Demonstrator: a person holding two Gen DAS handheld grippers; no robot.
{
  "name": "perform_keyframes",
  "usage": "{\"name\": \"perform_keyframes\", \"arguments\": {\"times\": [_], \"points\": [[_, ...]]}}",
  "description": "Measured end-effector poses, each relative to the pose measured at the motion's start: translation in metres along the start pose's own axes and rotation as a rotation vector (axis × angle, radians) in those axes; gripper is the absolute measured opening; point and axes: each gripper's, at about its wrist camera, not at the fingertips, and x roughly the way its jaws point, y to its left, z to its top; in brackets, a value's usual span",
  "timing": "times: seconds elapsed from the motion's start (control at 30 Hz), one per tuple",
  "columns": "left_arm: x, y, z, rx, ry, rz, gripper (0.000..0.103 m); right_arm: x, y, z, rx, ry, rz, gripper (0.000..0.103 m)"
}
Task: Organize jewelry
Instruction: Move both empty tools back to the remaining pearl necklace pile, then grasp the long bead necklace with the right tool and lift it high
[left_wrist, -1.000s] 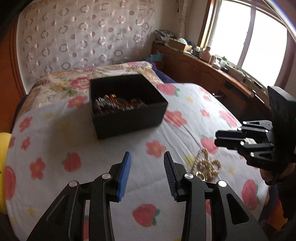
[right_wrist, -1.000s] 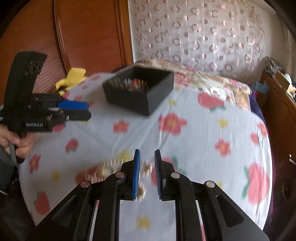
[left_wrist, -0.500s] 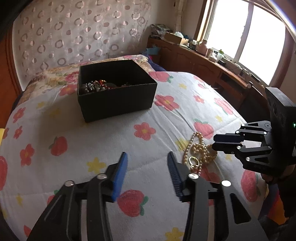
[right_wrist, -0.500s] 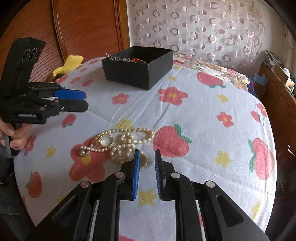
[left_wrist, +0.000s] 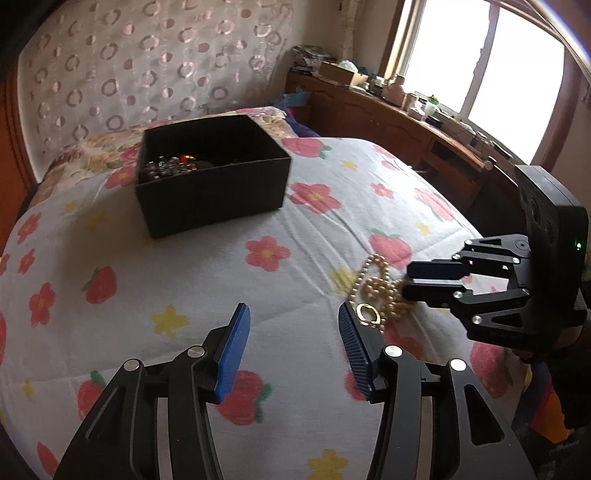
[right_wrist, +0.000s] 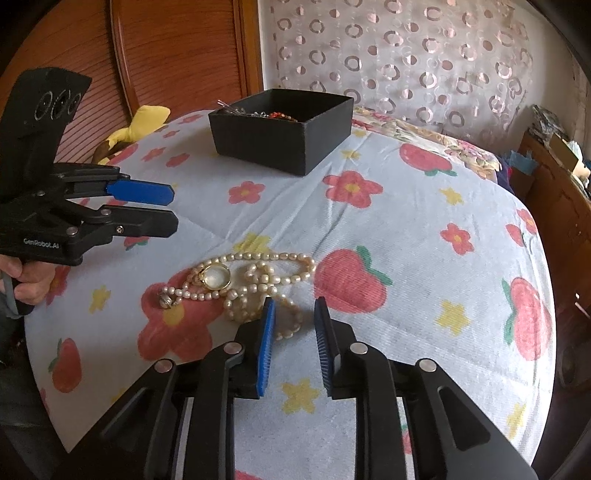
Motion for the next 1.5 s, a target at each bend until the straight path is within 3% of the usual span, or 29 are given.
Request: {"name": "perform_keyframes", "arguments": {"times": [0.07,0.1,0.23,0.4,0.8,1.27,1.5], "points": [[0.001,-0.001,-0.001,0.002,0.003,-0.002,0.048,-0.001,-0.001,-0.001,-0.006,0.000,0.003,0.006],[0.002,-0.001,-0.001,0.001,0.005,-0.002,0.048,-0.001,-0.002,-0.001,0.001,0.003,0.014,0.005],[0.003,-0.003,-0.002,0.006,0.009,0.000,0.048,-0.011,-0.006,-0.003,0.016,-0.029,0.015,0.005],[0.006,0.000,-0.002,-0.009,0.012,0.007,0.048,-0.043,-0.006,0.014,0.013,-0.140,0.036,0.005],[0.002,0.003,-0.005,-0.021,0.008,0.003,0.048,-0.124,-0.012,0.060,-0.023,-0.355,-0.025,0.005],[0.005,-0.011,0.002,0.005,0.005,-0.029,0.048,-0.180,-0.013,0.095,-0.071,-0.500,-0.096,0.005],[0.024,-0.033,0.024,0.066,0.031,-0.055,0.048,-0.194,-0.030,0.093,-0.051,-0.515,-0.158,0.005]]}}
